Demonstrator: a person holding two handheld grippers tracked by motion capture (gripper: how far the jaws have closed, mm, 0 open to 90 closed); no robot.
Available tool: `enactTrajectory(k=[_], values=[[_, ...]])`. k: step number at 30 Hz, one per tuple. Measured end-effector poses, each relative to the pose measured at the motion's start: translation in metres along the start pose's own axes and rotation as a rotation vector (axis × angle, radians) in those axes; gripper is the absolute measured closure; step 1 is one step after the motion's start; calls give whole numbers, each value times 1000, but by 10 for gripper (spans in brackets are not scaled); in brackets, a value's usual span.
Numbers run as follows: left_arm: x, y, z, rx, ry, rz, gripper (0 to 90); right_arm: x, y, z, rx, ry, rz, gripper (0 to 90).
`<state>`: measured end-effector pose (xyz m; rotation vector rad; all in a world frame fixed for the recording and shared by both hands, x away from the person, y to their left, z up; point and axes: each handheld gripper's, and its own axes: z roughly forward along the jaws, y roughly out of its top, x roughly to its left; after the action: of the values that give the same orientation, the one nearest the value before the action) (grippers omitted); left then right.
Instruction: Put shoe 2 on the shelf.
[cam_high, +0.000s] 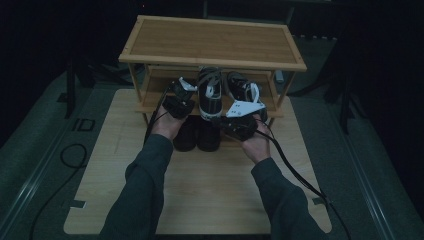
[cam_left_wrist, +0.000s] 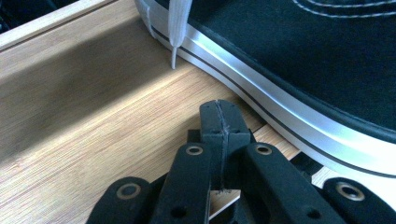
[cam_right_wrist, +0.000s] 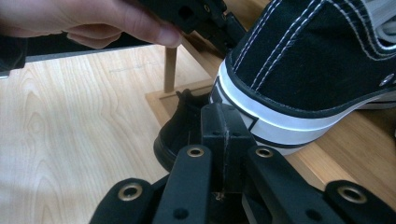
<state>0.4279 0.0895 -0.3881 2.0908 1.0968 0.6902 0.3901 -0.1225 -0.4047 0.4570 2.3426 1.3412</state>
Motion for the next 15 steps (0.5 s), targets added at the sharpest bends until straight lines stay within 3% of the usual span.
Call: enactTrajectory(k=[15], values=[[0,0,0,0,-1,-2,900,0,0,2,-8,-50,13,900]])
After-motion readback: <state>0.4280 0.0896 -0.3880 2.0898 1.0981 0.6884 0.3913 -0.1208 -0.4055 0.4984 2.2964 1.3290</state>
